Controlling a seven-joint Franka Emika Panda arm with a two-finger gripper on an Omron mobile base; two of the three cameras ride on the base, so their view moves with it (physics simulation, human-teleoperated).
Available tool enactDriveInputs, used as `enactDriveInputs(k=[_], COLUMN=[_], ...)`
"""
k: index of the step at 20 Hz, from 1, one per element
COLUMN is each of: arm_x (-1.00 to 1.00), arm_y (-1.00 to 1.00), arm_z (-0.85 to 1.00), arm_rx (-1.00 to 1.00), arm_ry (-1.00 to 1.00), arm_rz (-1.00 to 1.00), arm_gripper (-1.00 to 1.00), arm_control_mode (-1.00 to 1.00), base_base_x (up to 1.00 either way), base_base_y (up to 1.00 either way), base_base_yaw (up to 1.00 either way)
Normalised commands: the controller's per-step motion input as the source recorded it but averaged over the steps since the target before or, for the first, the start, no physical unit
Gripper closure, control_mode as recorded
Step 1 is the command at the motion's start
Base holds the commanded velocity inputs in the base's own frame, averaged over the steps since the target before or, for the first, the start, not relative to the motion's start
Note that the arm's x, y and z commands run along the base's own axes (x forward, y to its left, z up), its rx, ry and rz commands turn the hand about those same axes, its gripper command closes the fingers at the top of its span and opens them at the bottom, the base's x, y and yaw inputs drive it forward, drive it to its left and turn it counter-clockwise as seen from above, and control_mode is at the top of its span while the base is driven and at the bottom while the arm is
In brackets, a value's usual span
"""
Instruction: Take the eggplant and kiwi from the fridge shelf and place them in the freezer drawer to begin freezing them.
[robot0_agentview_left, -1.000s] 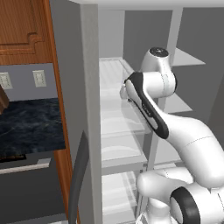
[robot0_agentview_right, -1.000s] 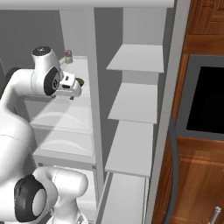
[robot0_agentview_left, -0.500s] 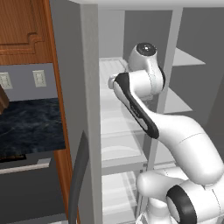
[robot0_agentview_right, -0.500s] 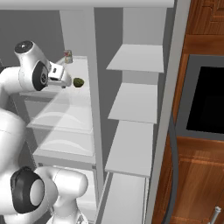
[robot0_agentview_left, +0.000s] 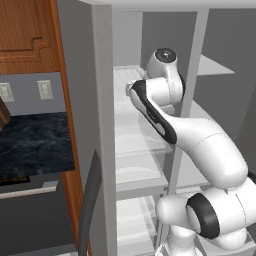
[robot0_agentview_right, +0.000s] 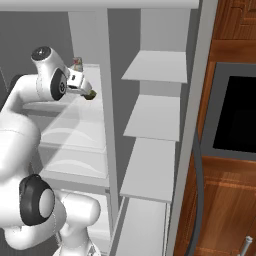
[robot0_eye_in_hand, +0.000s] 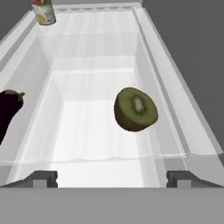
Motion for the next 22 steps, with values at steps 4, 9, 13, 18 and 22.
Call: enactDriveInputs(k=[4, 9, 13, 18, 22], arm_x=[0.37, 0.33, 0.26, 0.12, 0.21], arm_y=[-0.37, -0.23, 0.0, 0.0, 0.0], arm_z=[-0.04, -0.01, -0.1, -0.34, -0.29], arm_rx=[0.0, 0.0, 0.02, 0.08, 0.06], arm_ry=[0.0, 0.0, 0.0, 0.01, 0.0], arm_rz=[0.0, 0.0, 0.0, 0.0, 0.0], arm_gripper=[-1.0, -1.0, -1.0, -1.0, -1.0], arm_control_mode=[-1.0, -1.0, -1.0, -1.0, -1.0], base_base_x=[0.0, 0.0, 0.0, 0.0, 0.0], base_base_y=[0.0, 0.0, 0.0, 0.0, 0.0], base_base_yaw=[0.0, 0.0, 0.0, 0.0, 0.0])
